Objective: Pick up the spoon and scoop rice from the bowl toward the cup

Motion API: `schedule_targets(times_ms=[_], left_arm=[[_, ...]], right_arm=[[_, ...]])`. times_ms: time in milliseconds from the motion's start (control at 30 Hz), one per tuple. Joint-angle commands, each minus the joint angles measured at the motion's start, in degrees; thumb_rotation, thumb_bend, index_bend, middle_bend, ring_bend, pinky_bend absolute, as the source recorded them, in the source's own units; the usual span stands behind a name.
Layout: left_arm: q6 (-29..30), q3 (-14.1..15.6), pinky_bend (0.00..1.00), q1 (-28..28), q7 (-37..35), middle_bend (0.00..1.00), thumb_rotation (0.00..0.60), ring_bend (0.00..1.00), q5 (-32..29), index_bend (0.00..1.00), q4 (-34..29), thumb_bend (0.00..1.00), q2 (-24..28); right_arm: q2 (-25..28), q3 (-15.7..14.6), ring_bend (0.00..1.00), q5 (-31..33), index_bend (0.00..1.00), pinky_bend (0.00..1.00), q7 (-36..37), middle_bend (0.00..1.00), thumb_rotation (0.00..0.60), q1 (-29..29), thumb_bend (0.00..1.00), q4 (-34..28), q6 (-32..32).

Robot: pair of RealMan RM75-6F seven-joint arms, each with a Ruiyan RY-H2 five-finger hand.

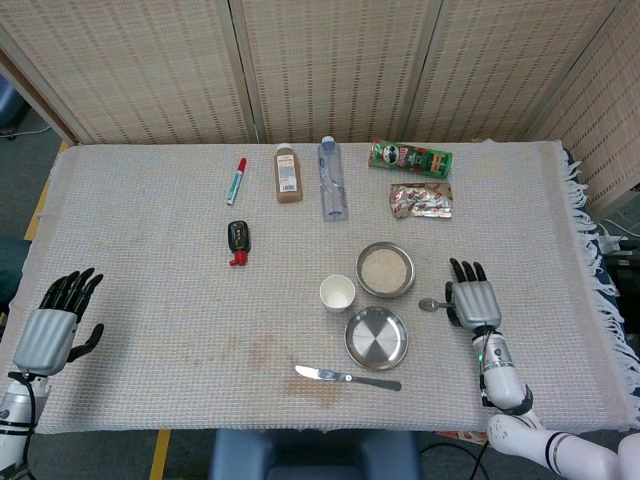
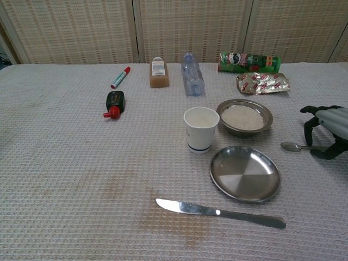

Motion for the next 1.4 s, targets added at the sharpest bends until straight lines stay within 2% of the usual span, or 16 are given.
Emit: schedule_targets(times_ms=[33,367,1000,1400], left_arm=[[-0.29,0.16,0.1,-0.21,-0.1,0.0,0.6,0.0,0.21,0.0,-0.05,0.4,0.25],[-1.1,0.24,0.1,-0.74,-0.69,0.0,0.6,0.0,0.08,0.0,-0.28,0.4,0.59],[-1.41,0.92,0.1,-1.24,-0.66,0.0,0.6,0.0,0.94,0.0,0.19,0.43,0.74],[-1.12,0.37,0.1,-1.15,-0.55,0.0,0.6,0.0,0.05,0.0,0.38,0.43,0.47]], right_arm=[[0.47,0.01,0.0,0.31,0.52,0.0,-0.31,0.01,0.6,0.3,0.3,-0.49,-0.34],[1.97,-0.29,0.0,1.87,0.51,0.0,-0.93,0.01,0.6,0.91,0.3,-1.79,-1.44],[1.86,-0.64,0.0,4.02,0.54,0.0,-2.09,0.01,0.6,1.9,0.31,-2.3,-1.4],[1.26,-1.11,0.0,4.77,0.54,0.0,-2.84,0.02,0.6,2.27,0.31,-2.19,-0.95]])
